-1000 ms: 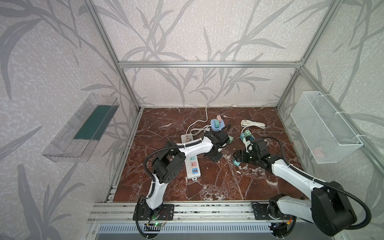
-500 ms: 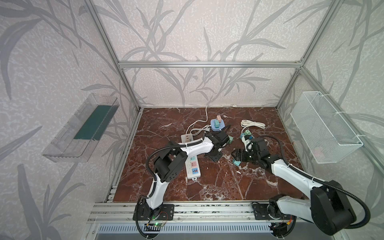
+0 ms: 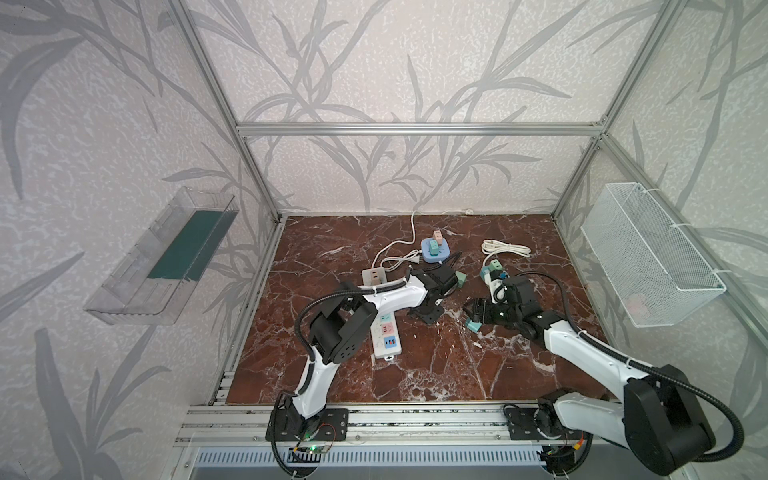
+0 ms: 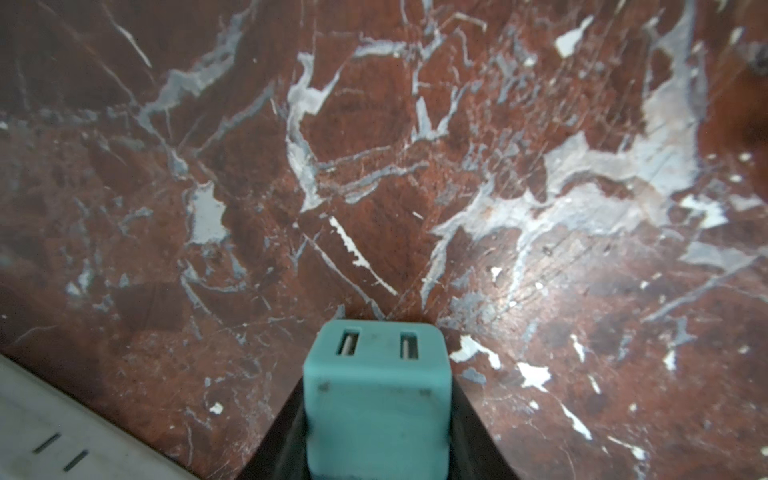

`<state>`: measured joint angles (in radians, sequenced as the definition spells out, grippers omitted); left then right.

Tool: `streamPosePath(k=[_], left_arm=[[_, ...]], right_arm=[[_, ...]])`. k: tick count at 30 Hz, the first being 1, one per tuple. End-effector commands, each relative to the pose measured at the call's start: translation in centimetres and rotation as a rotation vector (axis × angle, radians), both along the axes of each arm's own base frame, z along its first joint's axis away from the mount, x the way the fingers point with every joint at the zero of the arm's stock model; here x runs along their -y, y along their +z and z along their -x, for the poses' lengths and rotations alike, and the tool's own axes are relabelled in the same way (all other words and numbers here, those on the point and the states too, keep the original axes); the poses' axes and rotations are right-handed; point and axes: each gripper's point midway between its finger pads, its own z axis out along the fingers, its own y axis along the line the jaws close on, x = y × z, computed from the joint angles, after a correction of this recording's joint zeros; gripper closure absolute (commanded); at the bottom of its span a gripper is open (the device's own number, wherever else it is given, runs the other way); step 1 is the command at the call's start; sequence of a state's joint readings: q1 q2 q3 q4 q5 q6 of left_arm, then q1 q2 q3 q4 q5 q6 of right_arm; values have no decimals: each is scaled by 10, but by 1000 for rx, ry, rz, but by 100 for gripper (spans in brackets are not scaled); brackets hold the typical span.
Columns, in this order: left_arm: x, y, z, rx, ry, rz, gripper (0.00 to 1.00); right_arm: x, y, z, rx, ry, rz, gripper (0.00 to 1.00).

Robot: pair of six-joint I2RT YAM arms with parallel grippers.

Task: Insert the plug
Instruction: 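Lift the teal adapter with the left gripper toward the right gripper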

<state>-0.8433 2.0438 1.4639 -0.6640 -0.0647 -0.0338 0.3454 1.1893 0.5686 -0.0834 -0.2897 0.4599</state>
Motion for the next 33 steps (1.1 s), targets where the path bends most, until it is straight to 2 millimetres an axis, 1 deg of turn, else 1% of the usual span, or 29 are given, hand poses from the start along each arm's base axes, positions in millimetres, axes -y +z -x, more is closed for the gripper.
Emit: streamPosePath(k=[1,4,6,9,13,15,16,18,21,24,29,33], left_arm=[[15,52,-6,133,-23,181,69],[21,93,-8,271,-35,348,71],[19,115,-9,394,-60,439,71],[15,146,-5,573,-113,576,71],[8,179,9,759,-194,718,68],[5,187,14,804,-211,744,69],[5,190,16,810,-227,748,70],[6,192,22,810,-269,751,71],[11,188,31,790,-341,744,73],[14,183,36,778,-383,722,73],[14,177,36,763,-380,707,74],[16,179,36,760,-381,712,74]], right_arm=[[-3,8,4,9,4,-43,26],[-8,13,6,7,14,-86,28],[-9,17,7,9,15,-97,28],[-9,25,7,26,13,-100,29],[-17,37,9,29,60,-115,30],[-28,48,12,37,123,-121,30],[-33,53,14,42,143,-115,31],[-44,70,17,83,182,-101,31],[-59,95,20,149,217,-113,31],[-73,113,20,155,256,-156,31],[-91,126,19,157,304,-181,32],[-101,123,17,141,319,-180,35]])
